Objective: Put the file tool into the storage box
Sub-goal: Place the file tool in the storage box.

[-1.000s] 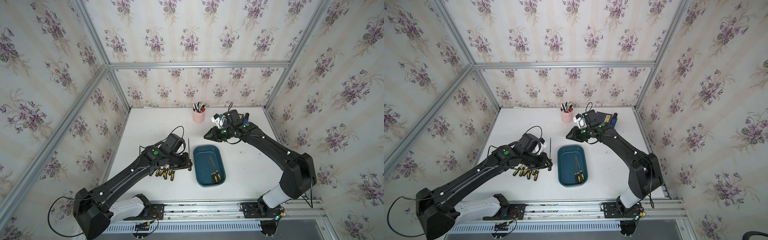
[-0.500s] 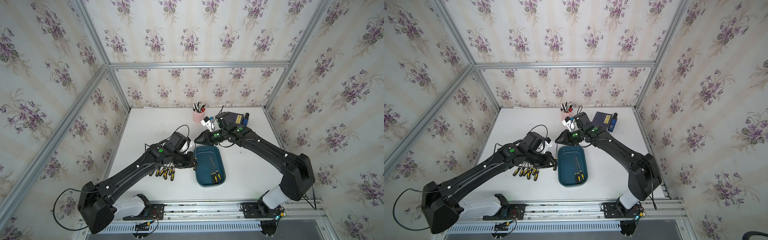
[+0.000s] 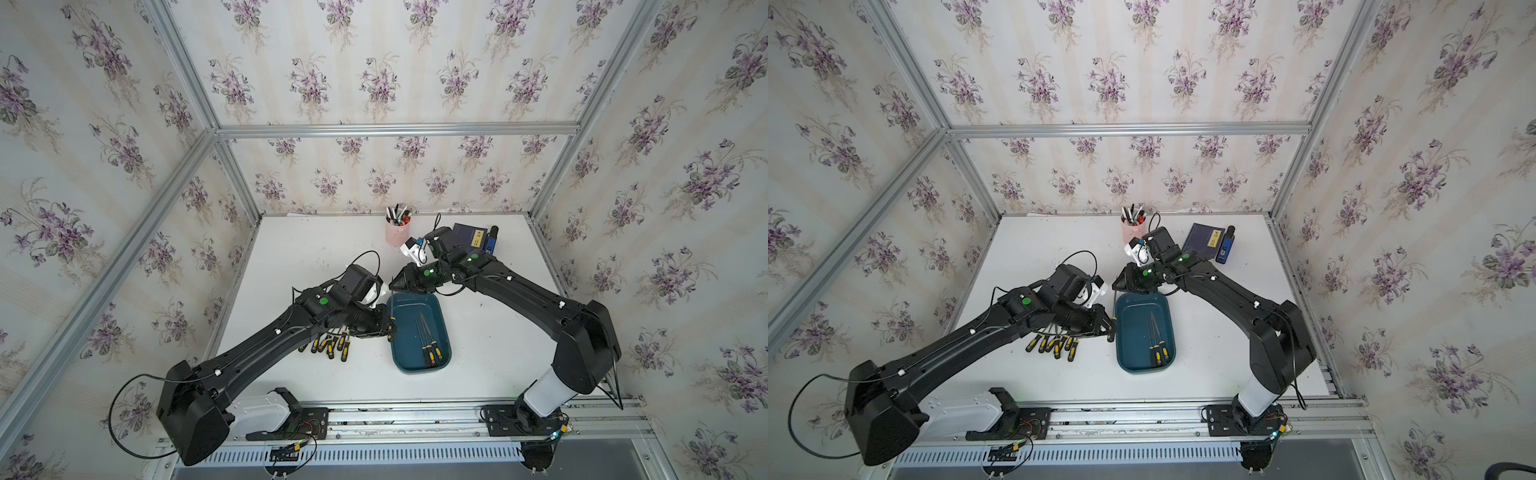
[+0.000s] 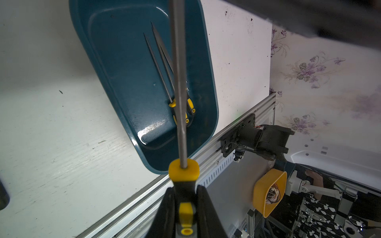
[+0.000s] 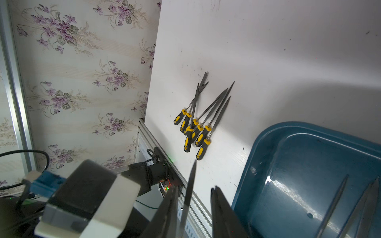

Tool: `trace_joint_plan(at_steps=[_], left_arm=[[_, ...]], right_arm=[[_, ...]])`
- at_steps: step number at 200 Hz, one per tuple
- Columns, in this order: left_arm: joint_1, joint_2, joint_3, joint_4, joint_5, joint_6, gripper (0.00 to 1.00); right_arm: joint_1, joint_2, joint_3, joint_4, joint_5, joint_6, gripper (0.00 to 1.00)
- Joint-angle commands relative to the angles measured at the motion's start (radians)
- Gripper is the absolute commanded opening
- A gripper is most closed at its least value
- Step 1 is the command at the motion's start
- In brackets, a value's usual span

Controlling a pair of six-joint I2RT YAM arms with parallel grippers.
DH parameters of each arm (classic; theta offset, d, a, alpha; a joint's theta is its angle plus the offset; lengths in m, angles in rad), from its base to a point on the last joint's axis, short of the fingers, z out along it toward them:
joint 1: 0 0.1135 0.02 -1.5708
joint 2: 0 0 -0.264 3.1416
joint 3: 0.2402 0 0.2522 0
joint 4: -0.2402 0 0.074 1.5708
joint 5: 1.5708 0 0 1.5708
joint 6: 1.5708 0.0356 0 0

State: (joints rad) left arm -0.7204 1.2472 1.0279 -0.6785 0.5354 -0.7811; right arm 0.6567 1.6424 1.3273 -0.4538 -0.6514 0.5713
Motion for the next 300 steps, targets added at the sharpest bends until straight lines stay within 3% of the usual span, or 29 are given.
trace_joint_plan(at_steps=[1,58,88,104,122,154,183,211,300], left_arm=[[0.000,-0.001,-0.003,0.032,0.013,0.012,0.15],[0.000,0.008,-0.001,0.042,0.019,0.000,0.18],[0.000,0.014,0.003,0.038,0.016,-0.007,0.25],[0.000,0.021,0.005,0.031,0.013,-0.008,0.37],[0.000,0.027,0.011,0.025,0.013,-0.013,0.65],[0.009,0.007,0.038,-0.023,-0.013,-0.010,0.88],[0.050,-0.056,0.075,-0.110,-0.061,-0.004,0.99],[0.092,-0.122,0.089,-0.158,-0.112,-0.003,1.00],[0.105,-0.150,0.012,-0.144,-0.140,-0.024,1.00]], right_arm=[[0.004,0.013,0.009,0.009,-0.009,-0.006,0.31],[0.006,0.023,-0.008,0.047,-0.048,-0.004,0.14],[0.006,0.030,0.003,0.029,-0.042,-0.014,0.03],[0.006,0.030,0.004,0.023,-0.042,-0.020,0.00],[0.006,0.032,0.004,0.011,-0.037,-0.029,0.00],[0.004,0.035,0.030,-0.055,0.018,-0.071,0.00],[0.005,0.097,0.145,-0.307,0.259,-0.176,0.00],[0.007,0.142,0.149,-0.391,0.406,-0.193,0.00],[0.065,0.219,0.040,-0.308,0.453,-0.137,0.00]])
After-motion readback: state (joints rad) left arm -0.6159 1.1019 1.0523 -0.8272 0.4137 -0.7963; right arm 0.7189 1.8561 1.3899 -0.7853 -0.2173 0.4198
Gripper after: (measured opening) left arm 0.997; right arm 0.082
